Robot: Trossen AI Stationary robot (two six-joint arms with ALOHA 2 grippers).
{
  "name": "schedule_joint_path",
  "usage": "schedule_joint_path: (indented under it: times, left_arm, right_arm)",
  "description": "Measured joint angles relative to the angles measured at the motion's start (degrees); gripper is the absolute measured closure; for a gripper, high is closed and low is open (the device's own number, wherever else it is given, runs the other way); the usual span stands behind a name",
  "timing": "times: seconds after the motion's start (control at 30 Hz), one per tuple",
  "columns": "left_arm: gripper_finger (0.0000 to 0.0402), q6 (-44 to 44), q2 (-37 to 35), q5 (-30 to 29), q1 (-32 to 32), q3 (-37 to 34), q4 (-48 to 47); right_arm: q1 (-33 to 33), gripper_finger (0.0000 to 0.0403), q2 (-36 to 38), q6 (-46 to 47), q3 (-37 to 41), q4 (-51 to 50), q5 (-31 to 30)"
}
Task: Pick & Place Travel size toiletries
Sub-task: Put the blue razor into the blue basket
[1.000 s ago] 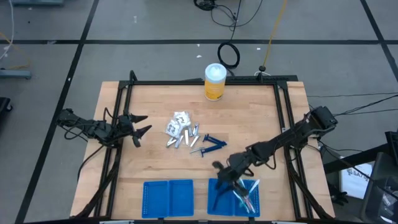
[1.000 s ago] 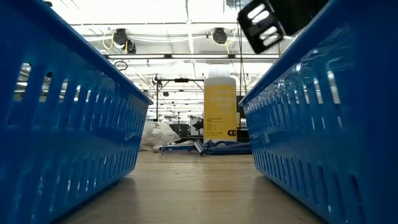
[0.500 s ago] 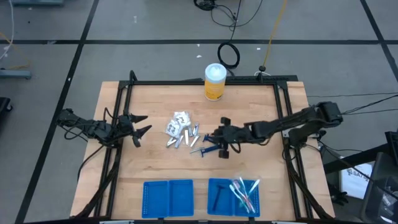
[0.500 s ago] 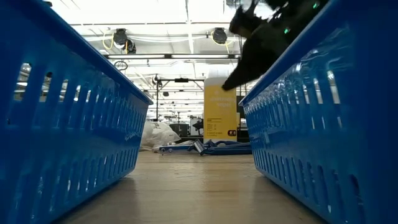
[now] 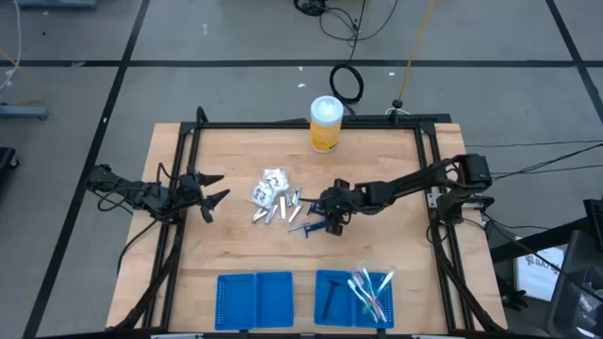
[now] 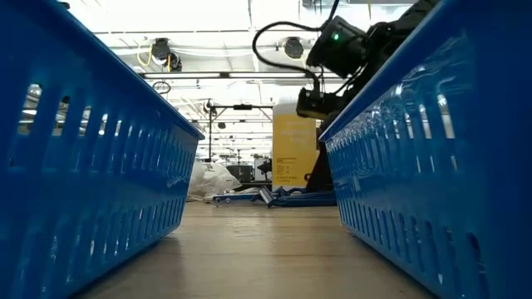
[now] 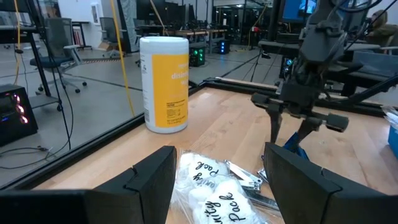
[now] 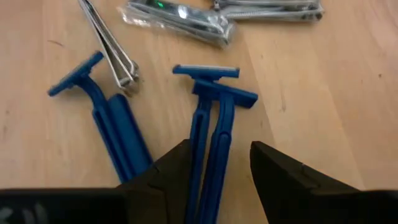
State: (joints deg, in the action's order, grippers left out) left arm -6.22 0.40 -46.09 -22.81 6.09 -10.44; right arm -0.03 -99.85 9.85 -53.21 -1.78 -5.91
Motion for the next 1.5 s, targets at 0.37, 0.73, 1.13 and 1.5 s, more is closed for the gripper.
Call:
schedule_joint_path:
  times: [0.37, 0.73, 1.13, 1.5]
  left_arm:
    - [0.0163, 0.01, 0.0, 0.0, 0.0, 0.0, 0.01]
    - [0.0162, 0.02, 0.0, 0.0, 0.0, 0.0, 0.0]
    - [0.0163, 0.02, 0.0, -0.02, 0.0, 0.0, 0.02]
    - [0.0162, 0.01, 0.0, 0.0, 0.0, 0.0, 0.02]
  right_arm:
    - [-1.14, 0.028, -0.71, 0.02, 0.0, -0.26, 0.17]
    - [-1.14, 0.0379, -0.71, 0.06, 0.0, -0.24, 4.74]
    - [-0.64, 0.037, 2.94, -1.55, -0.11, 0.29, 4.78]
    - [4.09, 0.0377, 10.42, -4.9, -0.04, 4.68, 7.94]
